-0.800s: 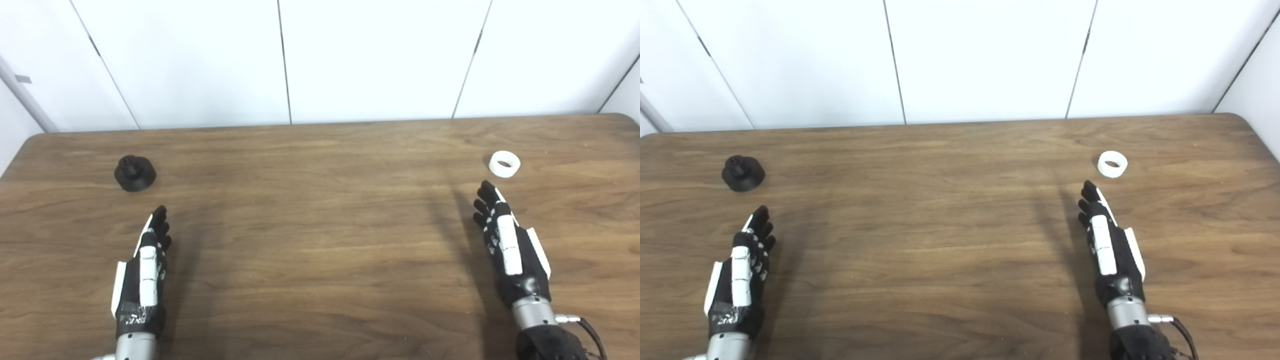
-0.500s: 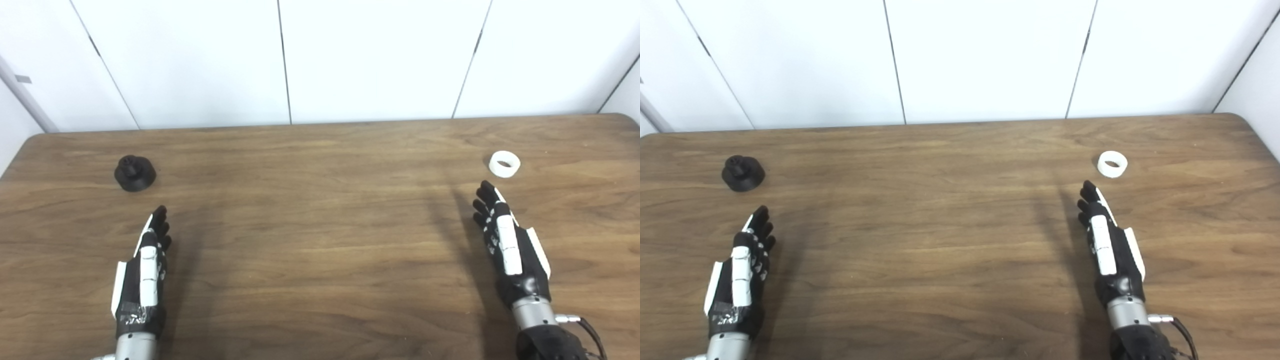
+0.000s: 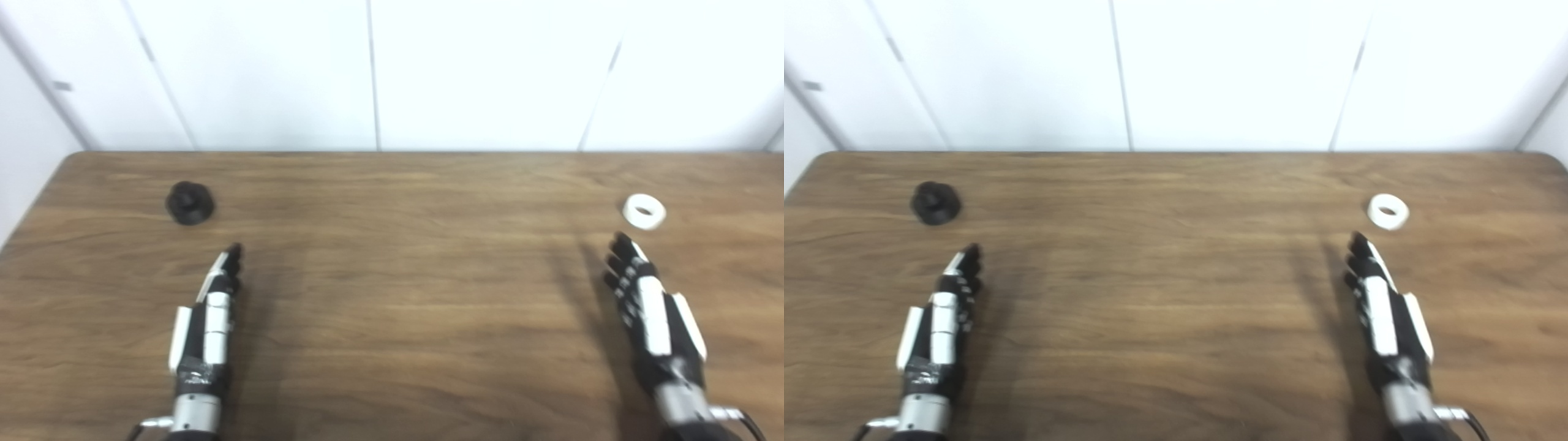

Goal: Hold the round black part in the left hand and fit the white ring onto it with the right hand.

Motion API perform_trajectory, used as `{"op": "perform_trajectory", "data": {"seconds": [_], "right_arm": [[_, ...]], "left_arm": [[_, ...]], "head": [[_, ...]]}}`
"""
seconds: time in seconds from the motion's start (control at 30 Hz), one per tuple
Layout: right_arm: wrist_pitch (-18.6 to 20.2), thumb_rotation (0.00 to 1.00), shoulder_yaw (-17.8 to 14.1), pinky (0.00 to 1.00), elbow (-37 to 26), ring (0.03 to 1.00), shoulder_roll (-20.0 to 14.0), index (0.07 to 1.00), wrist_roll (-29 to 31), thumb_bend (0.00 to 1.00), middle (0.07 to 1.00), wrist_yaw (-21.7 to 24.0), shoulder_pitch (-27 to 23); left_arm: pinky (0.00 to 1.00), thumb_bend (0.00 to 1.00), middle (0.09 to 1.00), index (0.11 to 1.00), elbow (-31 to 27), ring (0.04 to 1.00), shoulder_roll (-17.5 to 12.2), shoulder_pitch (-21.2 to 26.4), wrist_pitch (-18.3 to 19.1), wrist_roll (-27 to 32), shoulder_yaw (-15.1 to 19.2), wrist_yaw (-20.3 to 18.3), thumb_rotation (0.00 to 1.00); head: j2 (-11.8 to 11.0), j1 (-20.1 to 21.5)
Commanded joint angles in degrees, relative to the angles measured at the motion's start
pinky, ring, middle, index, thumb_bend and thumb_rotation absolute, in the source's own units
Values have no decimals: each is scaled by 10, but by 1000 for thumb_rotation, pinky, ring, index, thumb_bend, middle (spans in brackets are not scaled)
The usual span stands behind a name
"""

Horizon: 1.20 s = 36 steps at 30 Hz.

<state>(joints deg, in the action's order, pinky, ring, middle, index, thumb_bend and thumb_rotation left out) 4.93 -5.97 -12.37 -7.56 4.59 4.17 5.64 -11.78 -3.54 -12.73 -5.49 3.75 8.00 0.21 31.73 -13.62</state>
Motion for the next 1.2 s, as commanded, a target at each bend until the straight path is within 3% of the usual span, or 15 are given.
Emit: {"op": "perform_trajectory", "data": {"seconds": [0.0, 0.2, 0.33, 0.47, 0.5, 0.57, 0.73, 0.9, 1.07, 1.17], "right_arm": [[-14, 1000, -6, 1000, 3, 978, -7, 973, 9, 436, 977, 4, 1], [1, 1000, -8, 1000, 2, 996, -11, 986, 18, 417, 993, 7, -2], [-9, 1000, -6, 1000, 12, 997, -14, 986, 18, 455, 997, 9, -3], [-26, 1000, -1, 1000, 22, 999, -22, 991, 16, 474, 999, 16, -5], [-15, 1000, -4, 1000, 18, 1000, -16, 993, 12, 482, 1000, 5, -5], [-15, 1000, -4, 957, 16, 946, -14, 943, 0, 495, 949, -5, -5], [-30, 1000, -5, 923, 25, 907, -16, 916, 5, 480, 917, -1, -4], [-31, 1000, -4, 875, 28, 888, -19, 902, 0, 528, 903, -1, -3], [-29, 1000, -3, 828, 24, 865, -20, 884, -10, 574, 886, -5, -4], [-26, 1000, -2, 829, 21, 864, -19, 882, -14, 590, 884, -8, -5]], "left_arm": [[996, 518, 950, 918, 5, 968, 22, -22, -33, -12, -6, 11, 879], [993, 466, 949, 915, 22, 963, 26, -20, -47, -16, -20, 16, 873], [1000, 483, 953, 920, 33, 976, 31, -18, -56, -24, -28, 20, 895], [1000, 508, 957, 926, 48, 983, 32, -15, -68, -28, -32, 24, 882], [1000, 514, 958, 927, 48, 983, 32, -15, -68, -30, -33, 24, 876], [1000, 544, 959, 928, 49, 980, 33, -16, -67, -34, -36, 26, 853], [1000, 600, 957, 926, 59, 981, 33, -15, -77, -49, -41, 29, 827], [1000, 587, 958, 936, 56, 984, 32, -18, -76, -57, -43, 31, 837], [985, 559, 955, 934, 38, 972, 31, -18, -63, -66, -39, 37, 725], [994, 628, 953, 935, 10, 973, 31, -17, -42, -68, -30, 48, 585]], "head": [[-2, -5], [-27, -42], [-46, -58], [-49, -69], [-51, -72], [-55, -76], [-62, -76], [-61, -74], [-52, -65], [-49, -63]]}}
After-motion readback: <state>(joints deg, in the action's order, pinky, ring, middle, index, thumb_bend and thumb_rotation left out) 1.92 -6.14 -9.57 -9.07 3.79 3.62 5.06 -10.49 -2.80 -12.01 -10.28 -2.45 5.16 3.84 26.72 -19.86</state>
